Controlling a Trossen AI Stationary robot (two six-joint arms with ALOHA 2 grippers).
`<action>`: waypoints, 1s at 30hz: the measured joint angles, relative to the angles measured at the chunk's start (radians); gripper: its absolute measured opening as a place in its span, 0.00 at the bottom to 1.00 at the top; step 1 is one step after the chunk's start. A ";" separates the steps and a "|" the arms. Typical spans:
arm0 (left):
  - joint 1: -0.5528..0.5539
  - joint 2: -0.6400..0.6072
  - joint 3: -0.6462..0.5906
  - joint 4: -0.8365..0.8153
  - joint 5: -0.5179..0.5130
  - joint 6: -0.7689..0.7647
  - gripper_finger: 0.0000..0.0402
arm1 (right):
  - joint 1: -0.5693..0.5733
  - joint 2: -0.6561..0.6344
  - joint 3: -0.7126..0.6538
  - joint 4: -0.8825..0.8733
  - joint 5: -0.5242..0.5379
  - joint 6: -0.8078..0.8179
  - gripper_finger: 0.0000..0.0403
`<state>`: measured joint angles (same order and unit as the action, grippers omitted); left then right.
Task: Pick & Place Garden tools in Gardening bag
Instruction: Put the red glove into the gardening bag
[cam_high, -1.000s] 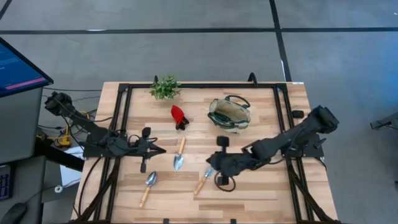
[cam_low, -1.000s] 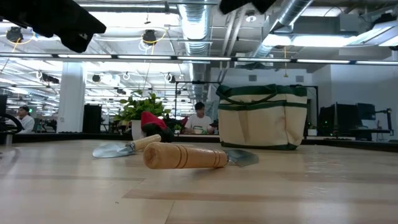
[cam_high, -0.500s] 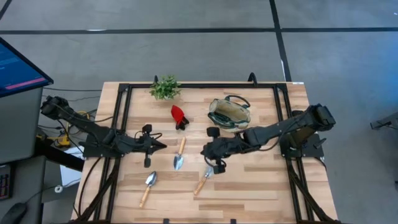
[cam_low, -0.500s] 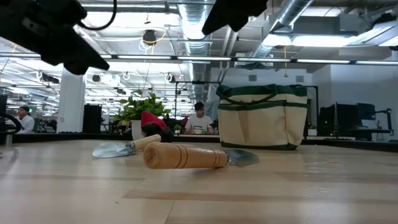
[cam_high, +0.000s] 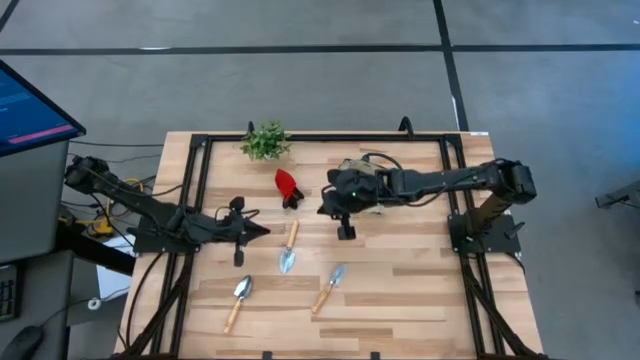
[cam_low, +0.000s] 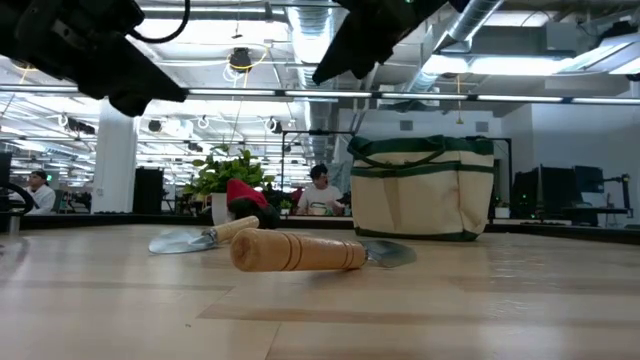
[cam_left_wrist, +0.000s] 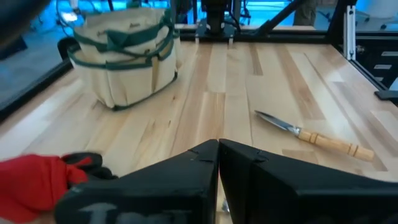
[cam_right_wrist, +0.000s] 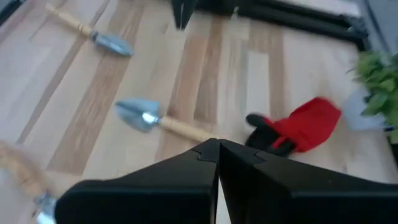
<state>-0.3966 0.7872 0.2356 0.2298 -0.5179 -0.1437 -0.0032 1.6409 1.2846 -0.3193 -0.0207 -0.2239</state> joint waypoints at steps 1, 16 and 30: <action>0.003 0.000 0.000 0.009 -0.001 0.008 0.00 | -0.006 0.000 0.000 0.019 0.004 0.004 0.00; 0.030 0.000 0.000 0.026 -0.001 0.007 0.00 | 0.004 -0.006 -0.141 0.340 0.124 0.016 0.00; 0.188 0.006 0.000 0.026 0.114 0.008 0.00 | 0.002 -0.060 -0.407 0.712 0.100 0.113 0.00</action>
<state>-0.2088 0.7934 0.2352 0.2561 -0.4040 -0.1359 -0.0009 1.5806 0.8780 0.3930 0.0792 -0.1112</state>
